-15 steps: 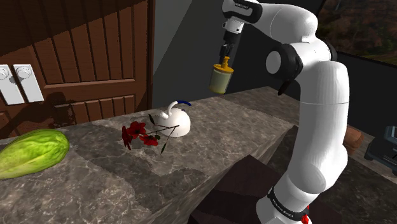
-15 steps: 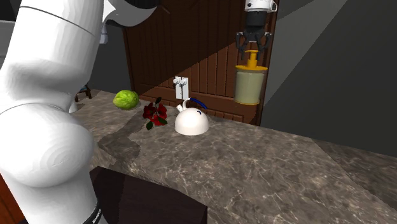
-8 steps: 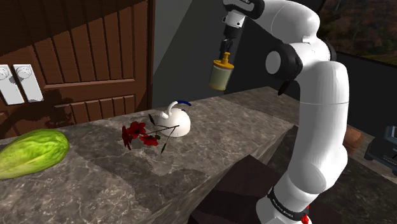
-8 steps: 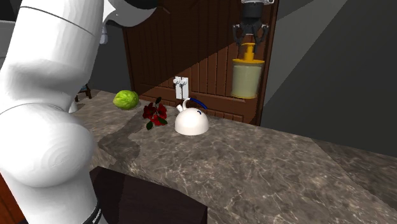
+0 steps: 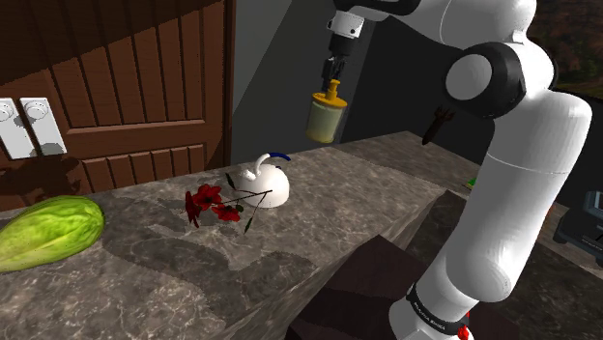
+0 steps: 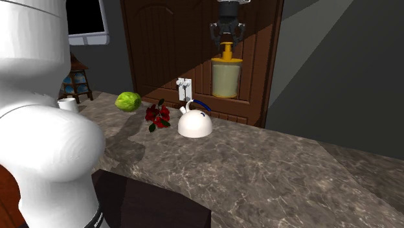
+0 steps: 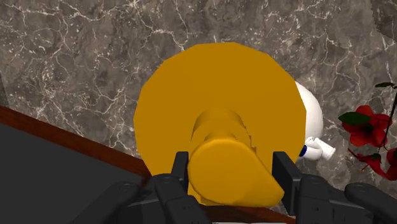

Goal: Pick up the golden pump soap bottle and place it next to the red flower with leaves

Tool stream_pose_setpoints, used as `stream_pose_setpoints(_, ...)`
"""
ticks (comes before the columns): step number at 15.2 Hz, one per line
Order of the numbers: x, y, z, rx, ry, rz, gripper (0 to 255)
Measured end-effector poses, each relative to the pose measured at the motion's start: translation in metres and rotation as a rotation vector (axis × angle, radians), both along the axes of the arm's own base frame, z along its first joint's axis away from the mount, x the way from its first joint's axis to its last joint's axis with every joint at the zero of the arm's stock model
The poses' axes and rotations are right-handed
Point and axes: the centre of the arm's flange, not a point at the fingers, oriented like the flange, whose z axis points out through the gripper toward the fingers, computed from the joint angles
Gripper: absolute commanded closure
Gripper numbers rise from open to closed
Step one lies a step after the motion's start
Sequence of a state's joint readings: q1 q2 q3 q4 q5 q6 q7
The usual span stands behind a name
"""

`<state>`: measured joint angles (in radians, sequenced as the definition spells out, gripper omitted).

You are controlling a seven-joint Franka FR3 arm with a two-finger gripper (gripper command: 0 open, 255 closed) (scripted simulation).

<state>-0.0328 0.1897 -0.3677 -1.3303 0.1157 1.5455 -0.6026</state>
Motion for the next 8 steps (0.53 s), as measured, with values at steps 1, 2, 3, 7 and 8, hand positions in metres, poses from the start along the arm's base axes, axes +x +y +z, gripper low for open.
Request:
stream_pose_setpoints(1, -0.004, 0.014, -0.003, 0.0, 0.0, 0.001, 255)
stream_pose_setpoints(2, -0.007, 0.026, -0.002, 0.0, 0.0, 0.001, 255)
stream_pose_setpoints(3, -0.008, 0.037, -0.001, 0.0, 0.0, 0.001, 255)
stream_pose_setpoints(7, -0.019, 0.091, 0.005, 0.0, 0.0, 0.002, 255)
stream_pose_setpoints(8, -0.022, 0.104, 0.007, 0.0, 0.0, 0.001, 255)
